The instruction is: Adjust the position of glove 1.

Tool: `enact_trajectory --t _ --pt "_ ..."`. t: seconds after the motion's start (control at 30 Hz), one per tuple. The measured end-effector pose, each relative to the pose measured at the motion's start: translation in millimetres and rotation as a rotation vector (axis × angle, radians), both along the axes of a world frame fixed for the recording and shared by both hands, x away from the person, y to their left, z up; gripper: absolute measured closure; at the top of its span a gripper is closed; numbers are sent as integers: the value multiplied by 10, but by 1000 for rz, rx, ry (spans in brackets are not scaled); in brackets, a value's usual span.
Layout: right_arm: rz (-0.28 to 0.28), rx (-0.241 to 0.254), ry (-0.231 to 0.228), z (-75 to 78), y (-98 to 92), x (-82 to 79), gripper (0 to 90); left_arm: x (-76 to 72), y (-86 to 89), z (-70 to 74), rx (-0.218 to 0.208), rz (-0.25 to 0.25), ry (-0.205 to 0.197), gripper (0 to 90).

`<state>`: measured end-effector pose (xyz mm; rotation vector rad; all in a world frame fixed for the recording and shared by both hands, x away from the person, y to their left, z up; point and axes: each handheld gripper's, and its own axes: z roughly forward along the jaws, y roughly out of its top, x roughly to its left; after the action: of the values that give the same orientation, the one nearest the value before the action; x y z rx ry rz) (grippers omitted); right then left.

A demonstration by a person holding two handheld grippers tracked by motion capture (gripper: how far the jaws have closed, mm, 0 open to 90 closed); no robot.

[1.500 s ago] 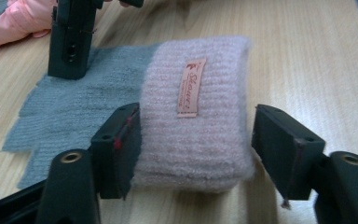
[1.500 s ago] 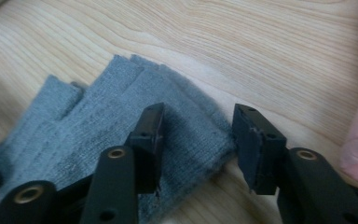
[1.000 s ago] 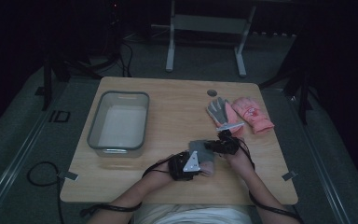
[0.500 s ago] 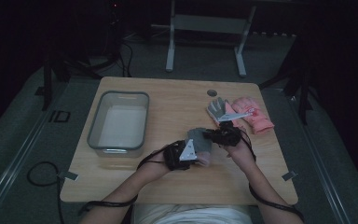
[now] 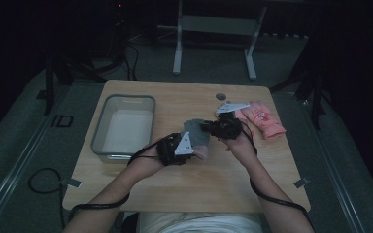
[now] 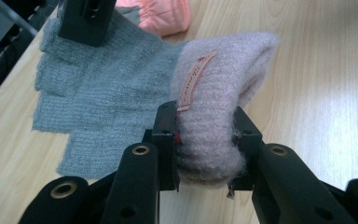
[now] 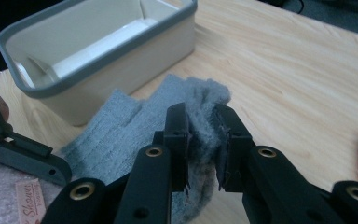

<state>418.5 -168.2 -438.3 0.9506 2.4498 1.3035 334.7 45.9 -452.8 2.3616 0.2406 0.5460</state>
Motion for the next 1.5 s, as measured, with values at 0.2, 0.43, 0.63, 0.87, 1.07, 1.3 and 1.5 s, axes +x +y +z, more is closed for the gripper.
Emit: enact_trajectory --t 0.2,0.43,0.63,0.87,1.07,1.3,1.5 --pt "22 4 -15 79 133 31 770 37 138 64 -1 10 14 694" --pt "55 1 -17 169 434 111 771 97 380 126 12 29 30 694" --pt "79 12 -24 255 637 164 771 126 608 228 19 47 25 694" --pt "101 19 -20 311 858 223 771 149 795 274 28 66 27 694" --pt "129 37 6 333 1137 324 770 172 1025 295 44 103 35 694" --pt "156 29 17 313 1398 361 771 173 1244 258 36 139 64 694" --pt "181 15 32 242 1729 399 771 180 1461 195 52 166 86 694"
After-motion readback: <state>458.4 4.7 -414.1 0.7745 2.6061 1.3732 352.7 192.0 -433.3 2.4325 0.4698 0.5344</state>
